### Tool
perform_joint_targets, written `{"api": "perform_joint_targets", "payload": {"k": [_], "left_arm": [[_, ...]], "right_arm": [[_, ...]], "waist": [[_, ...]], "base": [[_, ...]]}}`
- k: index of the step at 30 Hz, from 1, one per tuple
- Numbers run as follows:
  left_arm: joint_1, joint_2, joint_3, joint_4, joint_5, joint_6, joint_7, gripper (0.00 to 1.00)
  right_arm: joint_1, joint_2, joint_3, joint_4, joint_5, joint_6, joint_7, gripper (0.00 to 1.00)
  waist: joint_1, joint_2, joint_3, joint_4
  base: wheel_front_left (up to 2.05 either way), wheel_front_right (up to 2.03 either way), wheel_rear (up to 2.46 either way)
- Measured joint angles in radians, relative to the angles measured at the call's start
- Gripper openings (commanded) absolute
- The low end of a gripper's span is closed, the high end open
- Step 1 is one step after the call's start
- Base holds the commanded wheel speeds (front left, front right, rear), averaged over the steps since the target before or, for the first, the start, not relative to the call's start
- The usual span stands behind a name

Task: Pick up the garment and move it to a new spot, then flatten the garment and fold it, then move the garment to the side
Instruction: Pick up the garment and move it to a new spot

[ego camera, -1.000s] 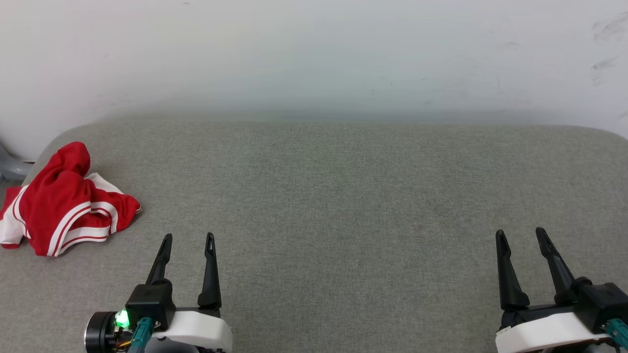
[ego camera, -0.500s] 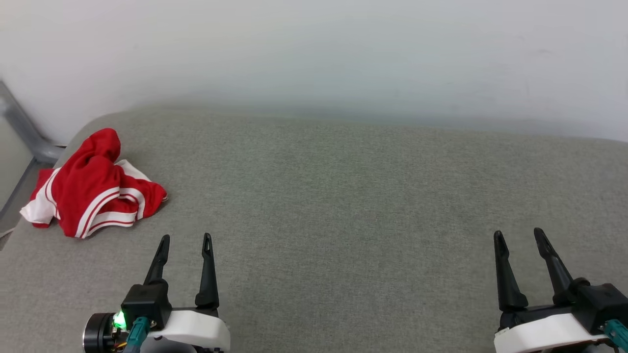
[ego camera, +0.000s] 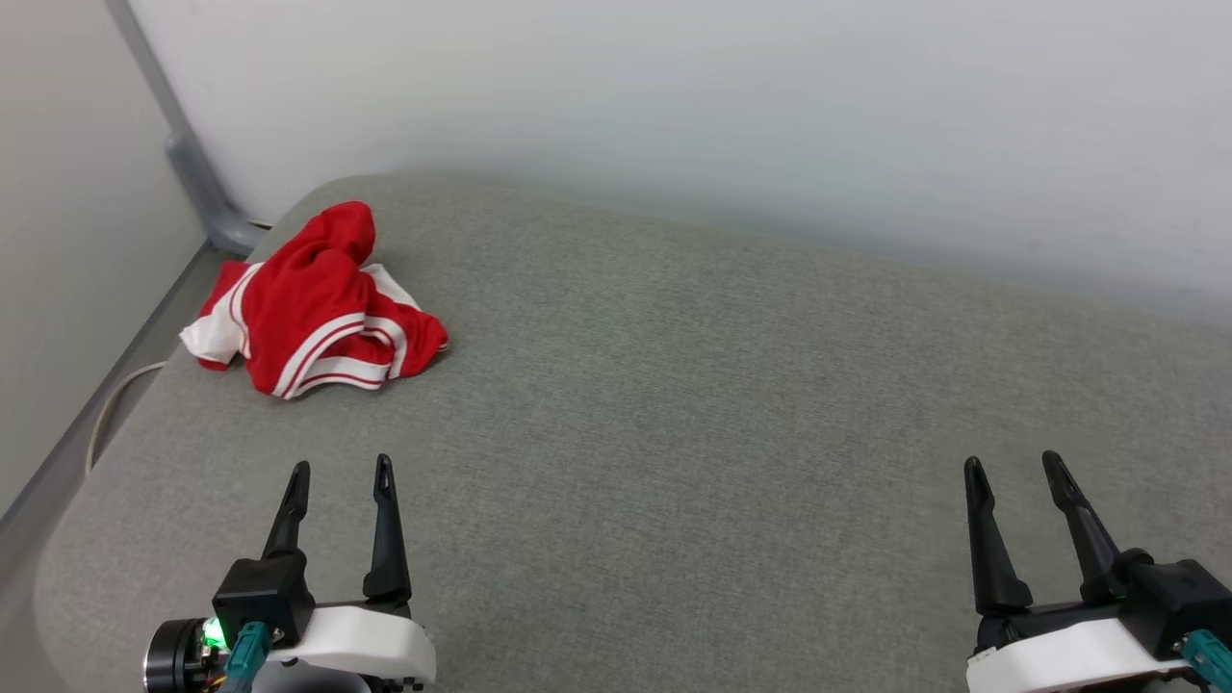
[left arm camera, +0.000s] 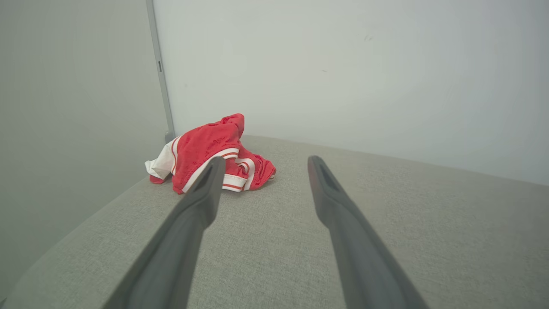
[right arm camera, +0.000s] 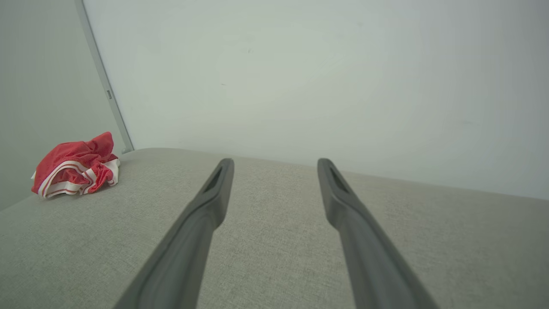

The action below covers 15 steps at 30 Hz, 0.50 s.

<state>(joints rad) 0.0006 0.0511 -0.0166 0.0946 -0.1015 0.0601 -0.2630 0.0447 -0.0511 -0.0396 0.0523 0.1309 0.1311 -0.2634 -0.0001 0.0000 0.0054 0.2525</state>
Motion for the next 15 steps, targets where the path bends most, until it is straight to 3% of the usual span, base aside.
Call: {"api": "perform_joint_targets", "payload": {"k": [15], "left_arm": [[0.001,0.000,0.028,0.003,-0.012,-0.007,0.000,1.00]], "right_arm": [[0.000,0.000,0.016,0.000,0.002,0.000,0.000,1.00]], "waist": [[0.0001,0.0000,0.004,0.180]], "base": [[0.00,0.00,0.00]]}}
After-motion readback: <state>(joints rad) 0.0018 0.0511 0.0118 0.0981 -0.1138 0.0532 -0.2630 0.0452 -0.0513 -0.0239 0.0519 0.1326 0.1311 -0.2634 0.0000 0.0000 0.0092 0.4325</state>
